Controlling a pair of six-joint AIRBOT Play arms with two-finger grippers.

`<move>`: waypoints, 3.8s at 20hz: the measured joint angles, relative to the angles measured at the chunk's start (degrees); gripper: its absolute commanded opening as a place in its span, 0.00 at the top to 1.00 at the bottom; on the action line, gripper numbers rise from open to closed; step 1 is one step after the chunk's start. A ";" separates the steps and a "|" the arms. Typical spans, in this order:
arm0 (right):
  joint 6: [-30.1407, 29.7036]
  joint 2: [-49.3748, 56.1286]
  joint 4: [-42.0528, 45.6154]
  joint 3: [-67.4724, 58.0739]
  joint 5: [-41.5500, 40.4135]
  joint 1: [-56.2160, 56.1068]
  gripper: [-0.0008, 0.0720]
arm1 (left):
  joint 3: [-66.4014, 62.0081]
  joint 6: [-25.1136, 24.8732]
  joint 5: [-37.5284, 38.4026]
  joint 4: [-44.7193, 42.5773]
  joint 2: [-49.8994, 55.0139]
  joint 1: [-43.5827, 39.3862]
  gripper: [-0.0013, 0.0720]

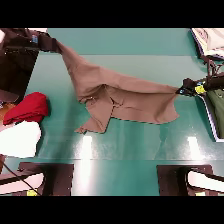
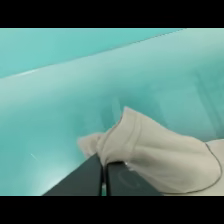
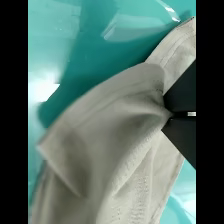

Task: Fold the shirts.

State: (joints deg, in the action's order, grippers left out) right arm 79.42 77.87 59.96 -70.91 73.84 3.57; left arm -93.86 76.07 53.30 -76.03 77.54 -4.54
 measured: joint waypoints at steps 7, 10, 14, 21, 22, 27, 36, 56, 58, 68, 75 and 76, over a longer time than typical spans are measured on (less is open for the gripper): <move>0.00 0.00 -0.26 0.00 0.22 -0.22 0.96 | -0.22 2.43 -1.33 0.02 5.49 0.00 0.08; 0.00 0.00 -0.26 0.00 0.35 -0.22 0.96 | -0.37 3.48 5.18 0.42 4.24 0.02 0.08; 0.00 0.00 -0.28 0.00 0.46 -0.22 0.96 | 10.25 4.17 13.70 6.58 -1.01 -0.61 0.08; 0.00 0.00 -0.37 0.00 -0.59 -0.22 0.96 | 44.04 4.76 4.87 21.79 -13.35 -13.33 0.08; 0.00 0.00 -0.37 0.00 -0.59 -0.22 0.96 | 46.90 4.90 2.89 23.67 -13.99 -16.13 0.08; 0.02 0.00 -0.37 0.00 -0.44 -0.22 0.96 | 54.75 7.52 -9.88 28.37 -14.73 -29.86 0.40; 0.02 0.00 -0.42 0.00 0.85 -0.20 0.96 | 56.61 9.20 -19.69 29.86 -11.45 -35.41 0.40; 0.76 0.00 -0.44 0.00 1.44 0.04 0.96 | 45.03 5.64 -10.93 25.38 -13.05 -21.40 0.94; 0.76 0.00 -0.46 0.00 1.51 0.11 0.76 | 42.27 3.45 -5.51 22.77 -15.52 -14.69 0.94; -2.84 -2.16 0.00 5.05 8.76 8.04 0.47 | 39.06 -1.22 8.61 12.98 -18.36 4.33 0.94; -6.78 -9.99 0.07 24.52 11.32 20.15 0.57 | 38.95 -1.42 9.18 12.11 -18.43 6.43 0.94; -7.13 -11.08 0.07 27.28 11.32 20.92 0.57 | 38.95 -1.44 8.92 12.24 -18.43 6.51 0.94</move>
State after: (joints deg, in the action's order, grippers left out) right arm 72.29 66.78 60.03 -43.64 85.17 24.49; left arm -54.92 74.63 62.22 -63.79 59.11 1.98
